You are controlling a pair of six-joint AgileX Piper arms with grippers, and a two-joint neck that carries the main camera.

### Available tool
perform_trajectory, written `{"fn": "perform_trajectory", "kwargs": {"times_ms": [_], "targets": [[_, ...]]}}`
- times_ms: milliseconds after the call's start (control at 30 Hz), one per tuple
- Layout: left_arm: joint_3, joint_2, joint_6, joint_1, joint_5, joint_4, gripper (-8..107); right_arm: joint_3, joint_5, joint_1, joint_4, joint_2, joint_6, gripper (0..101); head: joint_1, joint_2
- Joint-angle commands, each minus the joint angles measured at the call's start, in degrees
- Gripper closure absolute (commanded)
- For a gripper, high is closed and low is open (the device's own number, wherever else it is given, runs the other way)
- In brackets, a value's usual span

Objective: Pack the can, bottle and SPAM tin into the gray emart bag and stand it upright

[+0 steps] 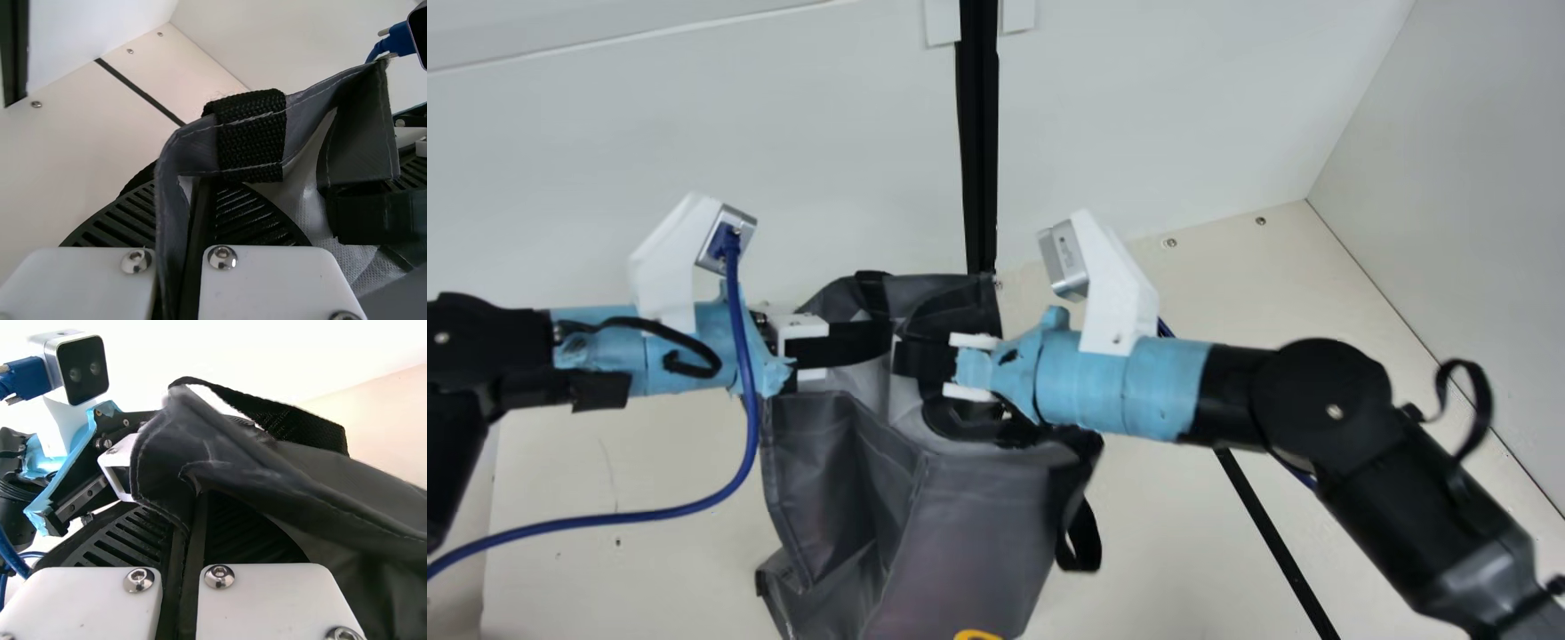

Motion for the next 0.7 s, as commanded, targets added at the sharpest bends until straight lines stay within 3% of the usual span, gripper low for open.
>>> {"fn": "perform_trajectory", "kwargs": {"times_ms": [0,400,667], "targets": [[-1.6,1.6,-0.1,0.7,0.1,0.4,107,-0.6,-0.2,0.1,1.3,2.8,-2.9,101,-1.3,0.0],[-14.2,10.1,-1.3,5.5,0.1,2.2,107,-4.5,-0.9,-0.1,12.1,13.7,-17.8,101,-1.3,0.0],[-24.4,15.0,-5.6,8.3,0.1,9.2,107,-6.4,-0.7,-0.9,20.4,17.6,-27.8,101,-1.3,0.0]]}}
